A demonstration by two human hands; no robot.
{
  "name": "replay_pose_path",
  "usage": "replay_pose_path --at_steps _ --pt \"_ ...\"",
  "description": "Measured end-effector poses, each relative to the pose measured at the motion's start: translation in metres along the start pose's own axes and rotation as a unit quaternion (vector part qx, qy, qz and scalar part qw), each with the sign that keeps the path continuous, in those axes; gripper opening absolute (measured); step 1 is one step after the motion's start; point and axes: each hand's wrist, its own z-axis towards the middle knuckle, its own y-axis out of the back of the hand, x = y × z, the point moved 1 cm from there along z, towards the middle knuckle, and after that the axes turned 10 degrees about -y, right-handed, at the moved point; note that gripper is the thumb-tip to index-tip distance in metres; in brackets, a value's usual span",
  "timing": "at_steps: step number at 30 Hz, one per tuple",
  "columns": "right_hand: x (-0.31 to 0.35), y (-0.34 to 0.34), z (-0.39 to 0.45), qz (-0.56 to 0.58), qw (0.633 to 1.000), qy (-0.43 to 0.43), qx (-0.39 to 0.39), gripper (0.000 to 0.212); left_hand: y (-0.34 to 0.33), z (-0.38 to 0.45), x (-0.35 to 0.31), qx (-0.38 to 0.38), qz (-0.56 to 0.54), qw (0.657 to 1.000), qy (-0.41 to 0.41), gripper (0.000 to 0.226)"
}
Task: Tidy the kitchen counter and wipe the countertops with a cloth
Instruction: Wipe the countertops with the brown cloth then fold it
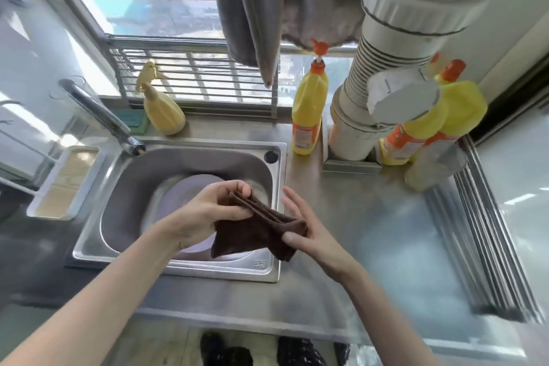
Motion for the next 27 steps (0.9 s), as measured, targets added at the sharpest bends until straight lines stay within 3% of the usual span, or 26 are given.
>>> replay_pose_path --at_steps 2,5,7,9,13,15,17,20,23,27 --pt "-0.010 0.001 -0.002 0.009 0.999 -0.040 0.035 0.093 -0.008 0.005 0.009 0.007 -0.002 1.000 0.021 0.024" --pt "-0.028 0.004 -0.008 0.029 0.996 -0.077 0.045 0.055 -0.016 0.016 0.030 -0.027 -0.010 0.998 0.064 0.020" --pt "-0.042 0.011 -0.015 0.079 0.991 -0.105 -0.004 0.027 -0.016 0.021 0.047 -0.055 -0.026 0.992 0.107 0.020" --pt "-0.054 0.027 -0.026 0.105 0.984 -0.125 -0.077 0.017 -0.015 0.026 0.067 -0.076 -0.011 0.985 0.153 0.022" --pt "-0.054 0.065 -0.025 -0.043 0.968 -0.139 -0.205 0.006 -0.025 0.043 0.109 -0.144 0.020 0.975 0.169 0.023" --pt "-0.047 0.082 -0.008 -0.137 0.932 -0.129 -0.309 0.008 -0.033 0.060 0.122 -0.212 0.068 0.967 0.121 0.021" --pt "-0.040 0.094 0.010 -0.211 0.879 -0.114 -0.412 0.012 -0.035 0.077 0.128 -0.271 0.185 0.943 0.050 0.026" --pt "-0.041 0.100 0.026 -0.332 0.784 -0.070 -0.520 0.028 -0.024 0.086 0.138 -0.268 0.383 0.883 -0.029 0.034" --pt "-0.059 0.069 0.042 -0.445 0.750 -0.044 -0.488 0.038 -0.005 0.079 0.154 -0.246 0.457 0.854 -0.013 0.039" --pt "-0.097 0.038 0.065 -0.577 0.733 -0.139 -0.332 0.059 0.009 0.064 0.176 -0.225 0.490 0.841 0.033 0.036"
